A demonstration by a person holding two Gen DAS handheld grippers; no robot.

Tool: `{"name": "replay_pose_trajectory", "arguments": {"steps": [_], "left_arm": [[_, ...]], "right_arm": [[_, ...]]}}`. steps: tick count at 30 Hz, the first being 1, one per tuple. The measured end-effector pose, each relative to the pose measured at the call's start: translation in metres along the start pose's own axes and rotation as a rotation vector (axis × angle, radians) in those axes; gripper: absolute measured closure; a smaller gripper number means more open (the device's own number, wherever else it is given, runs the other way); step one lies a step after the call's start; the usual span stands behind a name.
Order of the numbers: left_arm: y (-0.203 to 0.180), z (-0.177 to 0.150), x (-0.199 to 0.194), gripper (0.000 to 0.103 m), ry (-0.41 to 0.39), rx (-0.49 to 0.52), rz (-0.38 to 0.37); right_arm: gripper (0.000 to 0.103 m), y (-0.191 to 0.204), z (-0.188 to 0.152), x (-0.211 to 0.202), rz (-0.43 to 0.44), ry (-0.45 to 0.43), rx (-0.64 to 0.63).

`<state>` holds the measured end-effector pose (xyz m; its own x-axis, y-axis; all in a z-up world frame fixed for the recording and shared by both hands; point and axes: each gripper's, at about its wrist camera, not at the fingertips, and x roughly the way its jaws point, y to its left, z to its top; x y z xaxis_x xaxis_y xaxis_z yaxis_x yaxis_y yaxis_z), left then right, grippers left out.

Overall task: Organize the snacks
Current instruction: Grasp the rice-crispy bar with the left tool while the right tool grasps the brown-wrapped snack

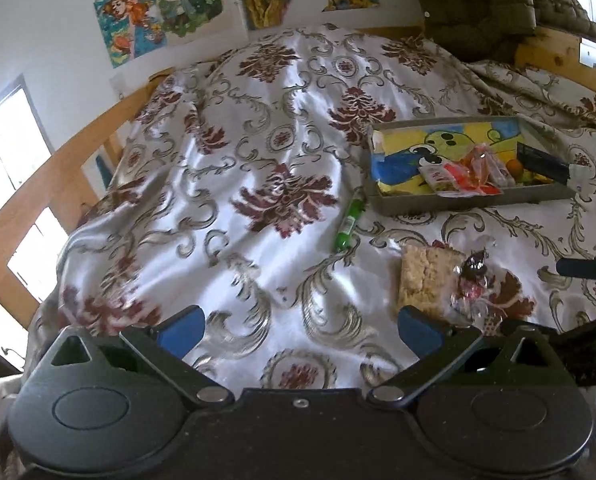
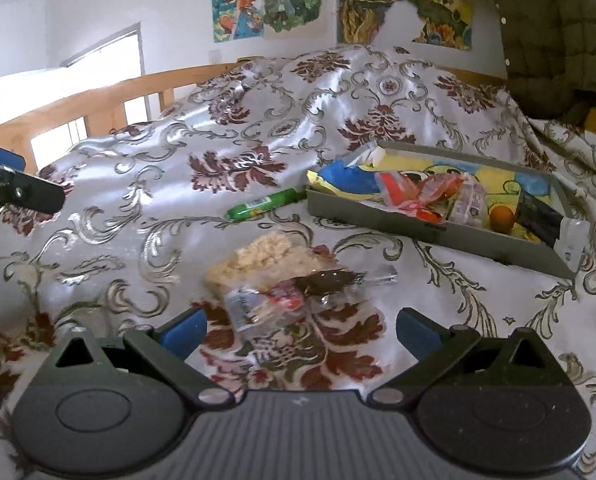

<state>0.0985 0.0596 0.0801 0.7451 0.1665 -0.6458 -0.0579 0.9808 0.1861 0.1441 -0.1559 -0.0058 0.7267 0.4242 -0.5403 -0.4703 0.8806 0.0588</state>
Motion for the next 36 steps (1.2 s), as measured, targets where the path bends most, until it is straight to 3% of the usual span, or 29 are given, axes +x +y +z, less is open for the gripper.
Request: {"name": "replay_pose_trajectory", "arguments": {"steps": [6, 11, 15, 22, 25, 30, 32, 34, 36], "left_arm": [[-0.014, 0.011, 0.038, 0.001, 0.02, -0.063, -0.011], [-0.028, 0.015, 0.065, 0.001, 0.131, -0.096, -0.061], [-0.037, 0.021, 0.083, 0.001, 0.19, -0.093, -0.104], [-0.051, 0.035, 0.115, 0.004, 0.154, -0.019, -0.18], [-0.049, 0.039, 0.133, 0.012, 0.186, -0.089, -0.239], [-0.045, 0.039, 0.155, 0.042, 0.253, -0.194, -0.309], [-0.043, 0.037, 0.162, 0.049, 0.28, -0.22, -0.343], [-0.043, 0.035, 0.166, 0.052, 0.304, -0.241, -0.373], [-0.043, 0.033, 0.169, 0.054, 0.324, -0.261, -0.401]], "right_arm": [[0.0, -0.014, 0.001, 0.013, 0.029, 0.01, 0.108], [0.0, -0.022, -0.002, 0.02, 0.086, 0.057, 0.146], [0.0, -0.025, 0.003, 0.033, 0.159, 0.087, 0.086], [0.005, -0.045, 0.006, 0.07, 0.253, 0.116, 0.228], [0.01, -0.056, 0.001, 0.079, 0.29, 0.137, 0.287], [0.023, -0.07, -0.002, 0.086, 0.357, 0.135, 0.345], [0.029, -0.075, -0.002, 0.089, 0.374, 0.134, 0.373], [0.041, -0.077, -0.001, 0.091, 0.375, 0.138, 0.384], [0.046, -0.077, 0.0, 0.092, 0.383, 0.138, 0.388]]}}
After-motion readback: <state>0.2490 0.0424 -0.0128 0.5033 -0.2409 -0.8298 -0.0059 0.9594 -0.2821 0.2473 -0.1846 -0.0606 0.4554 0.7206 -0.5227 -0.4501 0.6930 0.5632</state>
